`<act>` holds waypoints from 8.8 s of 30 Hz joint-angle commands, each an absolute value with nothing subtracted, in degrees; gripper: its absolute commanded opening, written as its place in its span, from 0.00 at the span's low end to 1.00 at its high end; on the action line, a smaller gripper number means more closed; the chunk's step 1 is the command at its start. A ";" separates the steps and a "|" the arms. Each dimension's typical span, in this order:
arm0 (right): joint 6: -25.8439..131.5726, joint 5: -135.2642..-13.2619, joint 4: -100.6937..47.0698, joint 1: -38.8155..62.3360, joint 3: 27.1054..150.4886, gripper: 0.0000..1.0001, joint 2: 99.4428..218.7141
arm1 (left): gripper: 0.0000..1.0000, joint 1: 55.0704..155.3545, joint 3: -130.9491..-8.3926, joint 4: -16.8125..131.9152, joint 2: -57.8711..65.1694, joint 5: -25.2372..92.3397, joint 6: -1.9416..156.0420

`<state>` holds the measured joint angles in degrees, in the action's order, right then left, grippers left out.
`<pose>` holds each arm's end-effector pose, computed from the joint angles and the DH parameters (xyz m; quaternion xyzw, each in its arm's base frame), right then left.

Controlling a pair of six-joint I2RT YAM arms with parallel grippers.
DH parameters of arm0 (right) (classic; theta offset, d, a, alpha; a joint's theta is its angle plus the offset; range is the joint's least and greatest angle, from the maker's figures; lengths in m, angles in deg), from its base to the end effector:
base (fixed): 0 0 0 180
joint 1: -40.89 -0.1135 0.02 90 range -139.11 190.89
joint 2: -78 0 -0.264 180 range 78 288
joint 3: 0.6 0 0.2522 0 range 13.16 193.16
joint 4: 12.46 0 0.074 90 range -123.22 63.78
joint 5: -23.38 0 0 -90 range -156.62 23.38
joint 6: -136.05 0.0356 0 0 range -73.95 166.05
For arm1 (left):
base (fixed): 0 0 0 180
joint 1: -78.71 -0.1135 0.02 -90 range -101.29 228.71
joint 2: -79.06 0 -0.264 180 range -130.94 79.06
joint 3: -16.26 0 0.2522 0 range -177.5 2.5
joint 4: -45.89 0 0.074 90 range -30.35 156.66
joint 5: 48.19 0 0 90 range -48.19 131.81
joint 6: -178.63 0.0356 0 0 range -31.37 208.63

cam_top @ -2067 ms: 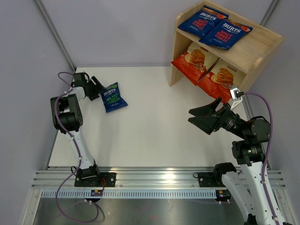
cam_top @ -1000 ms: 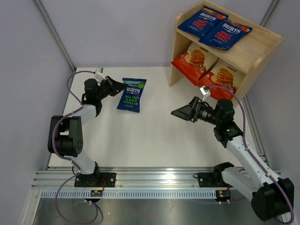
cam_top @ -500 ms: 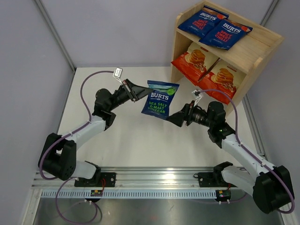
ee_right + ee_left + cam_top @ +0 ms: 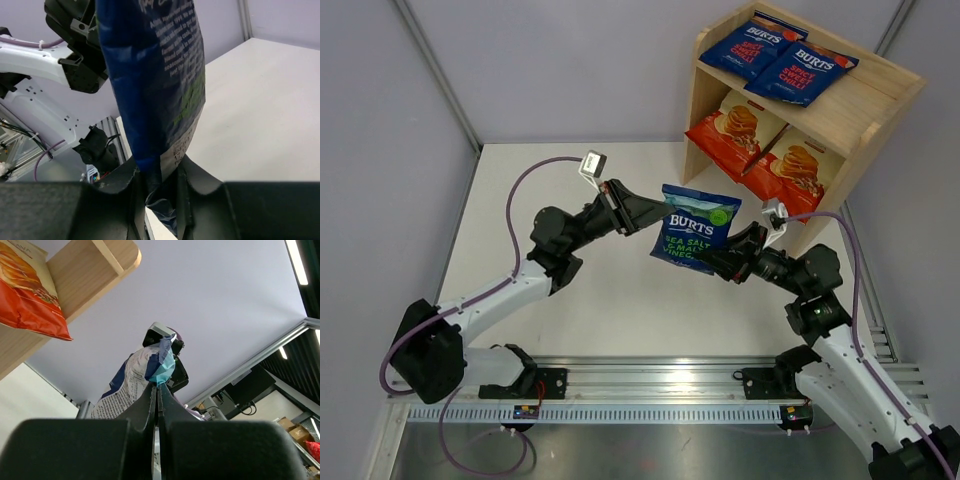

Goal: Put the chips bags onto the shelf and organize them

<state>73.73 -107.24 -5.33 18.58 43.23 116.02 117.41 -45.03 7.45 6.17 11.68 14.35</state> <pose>0.1405 0.0827 0.3243 -0.2439 0.5963 0.5060 0.5736 0.2096 -0.1908 0.3624 0.0563 0.5492 -0.7610 0.3407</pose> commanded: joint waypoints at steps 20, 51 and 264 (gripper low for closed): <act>92.27 -117.86 -11.72 18.12 58.51 0.18 116.58 | 0.82 121.34 -50.40 31.16 15.78 -6.36 57.41; 101.66 -106.45 -6.20 18.21 54.13 0.47 109.29 | 0.12 124.24 -57.00 2.44 4.53 -5.91 25.61; 61.17 -73.66 -58.30 41.15 61.06 1.00 110.26 | 0.99 99.98 -38.81 92.00 57.96 62.12 79.67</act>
<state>61.45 -75.70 -60.94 41.51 61.04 110.29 100.52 -39.00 95.84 57.71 62.08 78.98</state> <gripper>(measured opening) 0.993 0.988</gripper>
